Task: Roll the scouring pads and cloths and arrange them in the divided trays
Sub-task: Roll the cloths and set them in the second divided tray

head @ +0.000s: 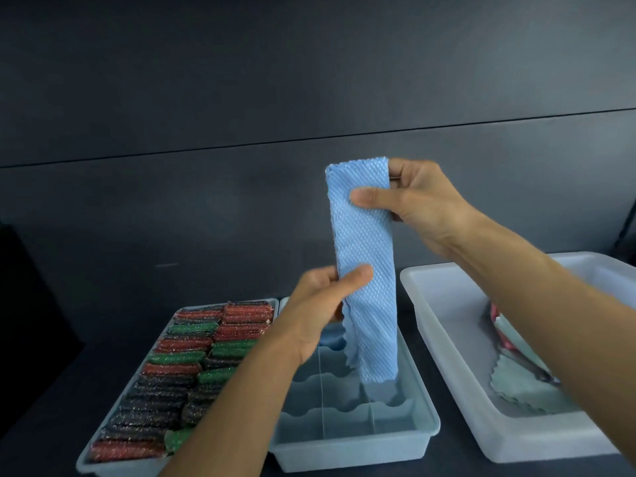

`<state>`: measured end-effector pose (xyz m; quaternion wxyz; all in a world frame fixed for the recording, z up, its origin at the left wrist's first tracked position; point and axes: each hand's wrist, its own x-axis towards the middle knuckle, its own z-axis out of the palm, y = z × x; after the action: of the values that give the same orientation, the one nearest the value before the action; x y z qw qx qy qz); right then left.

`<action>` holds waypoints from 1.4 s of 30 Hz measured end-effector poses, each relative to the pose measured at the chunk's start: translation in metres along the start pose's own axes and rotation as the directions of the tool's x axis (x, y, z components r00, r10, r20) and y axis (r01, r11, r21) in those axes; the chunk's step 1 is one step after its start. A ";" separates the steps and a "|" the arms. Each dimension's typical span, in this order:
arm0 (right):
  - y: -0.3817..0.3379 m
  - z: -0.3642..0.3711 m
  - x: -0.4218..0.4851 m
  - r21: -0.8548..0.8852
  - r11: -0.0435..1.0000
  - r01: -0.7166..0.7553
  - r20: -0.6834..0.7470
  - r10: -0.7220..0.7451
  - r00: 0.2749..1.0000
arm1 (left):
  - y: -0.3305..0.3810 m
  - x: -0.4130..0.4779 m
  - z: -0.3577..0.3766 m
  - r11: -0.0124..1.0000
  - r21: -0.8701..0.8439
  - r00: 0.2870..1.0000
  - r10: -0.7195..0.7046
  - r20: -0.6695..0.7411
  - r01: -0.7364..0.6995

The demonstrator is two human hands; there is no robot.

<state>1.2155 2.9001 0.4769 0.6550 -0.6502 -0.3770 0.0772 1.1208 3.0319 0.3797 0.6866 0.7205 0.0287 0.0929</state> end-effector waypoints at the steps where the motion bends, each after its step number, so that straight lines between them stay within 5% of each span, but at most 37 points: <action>1: 0.000 -0.001 0.002 -0.008 1.000 -0.004 -0.016 0.004 1.000 | -0.007 -0.001 0.001 0.999 -0.002 0.999 -0.036 -0.001 0.036; 10: 0.012 -0.014 0.011 -0.024 0.999 -0.048 -0.229 0.041 0.973 | -0.033 0.001 -0.002 0.974 -0.011 0.974 -0.227 -0.017 0.226; 18: 0.023 -0.004 -0.006 -0.067 0.995 0.079 -0.119 -0.086 0.989 | -0.024 0.015 0.005 0.929 0.031 0.928 -0.365 -0.073 0.368; 22: 0.033 0.001 -0.027 -0.116 0.978 0.176 -0.005 -0.178 0.984 | -0.029 0.022 -0.003 0.884 -0.200 0.891 -0.446 -0.085 0.423; 29: 0.069 0.008 -0.064 -0.285 0.950 0.130 0.153 -0.089 0.984 | -0.022 0.030 -0.020 0.710 -0.600 0.902 -0.429 0.047 0.369; 35: 0.095 0.005 -0.065 -0.470 0.772 0.429 0.282 -0.330 0.901 | -0.019 0.032 -0.016 0.820 -0.451 0.913 -0.408 -0.027 0.353; 40: 0.108 -0.005 -0.060 -0.710 0.345 0.613 0.518 -0.333 0.788 | -0.023 0.032 -0.017 0.814 -0.469 0.915 -0.402 -0.027 0.343; 42: 0.112 -0.001 -0.057 -0.711 0.378 0.593 0.426 -0.439 0.791 | -0.024 0.031 -0.014 0.814 -0.464 0.916 -0.401 -0.011 0.350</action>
<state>1.2197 2.8817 0.3527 0.2329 -0.7155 -0.6047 -0.2609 1.1505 3.0519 0.3590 0.8372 0.5146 0.1851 -0.0014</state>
